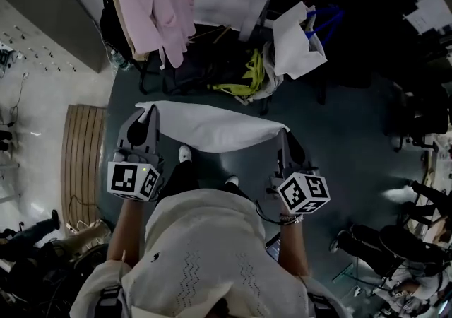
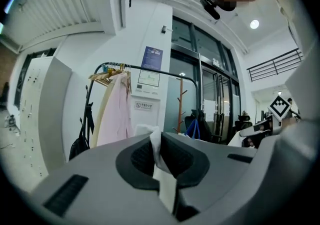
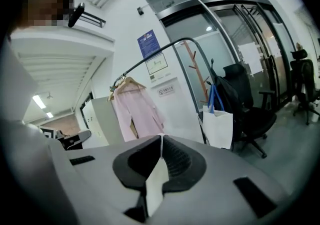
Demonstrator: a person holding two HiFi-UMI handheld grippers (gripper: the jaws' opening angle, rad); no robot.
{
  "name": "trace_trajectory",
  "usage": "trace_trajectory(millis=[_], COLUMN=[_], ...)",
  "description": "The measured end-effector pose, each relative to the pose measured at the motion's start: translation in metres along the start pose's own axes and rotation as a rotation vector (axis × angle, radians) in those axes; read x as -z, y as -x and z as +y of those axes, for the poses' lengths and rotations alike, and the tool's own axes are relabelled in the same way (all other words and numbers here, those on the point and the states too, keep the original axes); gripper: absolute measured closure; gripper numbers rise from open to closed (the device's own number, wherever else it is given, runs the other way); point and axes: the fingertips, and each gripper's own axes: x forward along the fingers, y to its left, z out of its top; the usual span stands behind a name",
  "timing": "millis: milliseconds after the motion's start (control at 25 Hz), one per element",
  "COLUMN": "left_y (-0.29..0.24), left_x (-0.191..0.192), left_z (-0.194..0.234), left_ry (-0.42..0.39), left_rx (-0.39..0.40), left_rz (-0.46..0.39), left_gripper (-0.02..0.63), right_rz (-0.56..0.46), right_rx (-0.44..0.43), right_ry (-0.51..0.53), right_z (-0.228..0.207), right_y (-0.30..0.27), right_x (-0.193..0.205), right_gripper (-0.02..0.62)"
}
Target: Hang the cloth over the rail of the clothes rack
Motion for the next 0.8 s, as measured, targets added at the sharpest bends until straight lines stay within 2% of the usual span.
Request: trace_trajectory(millis=[200, 360, 600, 800], left_y=[-0.041, -0.065, -0.089, -0.115], left_x=[-0.019, -0.03, -0.034, -0.031], left_z=[0.058, 0.087, 0.105, 0.102], left_ry=[-0.016, -0.026, -0.019, -0.016], left_rx=[0.084, 0.133, 0.147, 0.152], left_rz=[-0.025, -0.047, -0.044, -0.027], left_gripper=[0.589, 0.589, 0.589, 0.589], right_rz=[-0.055, -0.098, -0.106, -0.093], right_rx=[0.063, 0.104, 0.133, 0.131], right_ry=[-0.009, -0.006, 0.003, 0.002], right_z=[0.03, 0.043, 0.041, 0.023], right_y=[-0.048, -0.067, -0.087, -0.113], right_x=[-0.016, -0.031, -0.045, -0.055], right_gripper=[0.571, 0.571, 0.571, 0.571])
